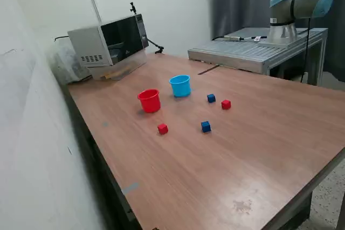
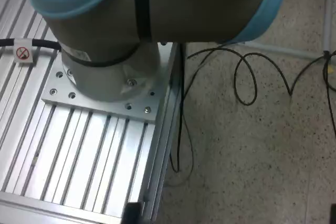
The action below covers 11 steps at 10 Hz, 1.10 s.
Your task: Place red objects in the red bin, and blue objects in the blue bin.
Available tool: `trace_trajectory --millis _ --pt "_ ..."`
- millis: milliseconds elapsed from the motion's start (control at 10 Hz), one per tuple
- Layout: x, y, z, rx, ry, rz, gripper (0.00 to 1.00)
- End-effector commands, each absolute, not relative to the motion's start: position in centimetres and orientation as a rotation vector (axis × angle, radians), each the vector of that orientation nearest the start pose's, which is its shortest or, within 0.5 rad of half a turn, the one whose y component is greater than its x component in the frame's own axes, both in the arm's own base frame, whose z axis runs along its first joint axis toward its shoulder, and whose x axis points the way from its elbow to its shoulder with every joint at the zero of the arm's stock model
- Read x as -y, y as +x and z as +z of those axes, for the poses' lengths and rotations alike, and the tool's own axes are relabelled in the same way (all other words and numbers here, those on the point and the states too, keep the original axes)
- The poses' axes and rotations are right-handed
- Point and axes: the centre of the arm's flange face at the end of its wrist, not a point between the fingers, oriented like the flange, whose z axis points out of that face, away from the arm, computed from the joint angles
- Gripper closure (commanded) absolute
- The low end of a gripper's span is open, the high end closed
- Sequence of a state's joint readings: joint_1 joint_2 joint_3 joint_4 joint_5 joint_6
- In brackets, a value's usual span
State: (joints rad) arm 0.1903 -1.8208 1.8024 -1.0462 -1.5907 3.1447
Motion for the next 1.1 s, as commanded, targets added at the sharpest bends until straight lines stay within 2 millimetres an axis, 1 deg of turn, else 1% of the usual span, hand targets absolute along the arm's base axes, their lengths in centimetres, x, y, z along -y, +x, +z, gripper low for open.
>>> trace_trajectory --millis 0,700,900,1000 --pt "19.1 -29.5 44.6 -1.72 -2.09 -0.424 0.0" --pt "19.1 -29.6 44.6 -1.722 -2.093 -0.422 0.0" --pt "19.3 -30.7 45.0 -1.761 -2.149 -0.373 0.0" --pt "19.6 -32.1 45.3 -1.812 -2.202 -0.304 0.0"
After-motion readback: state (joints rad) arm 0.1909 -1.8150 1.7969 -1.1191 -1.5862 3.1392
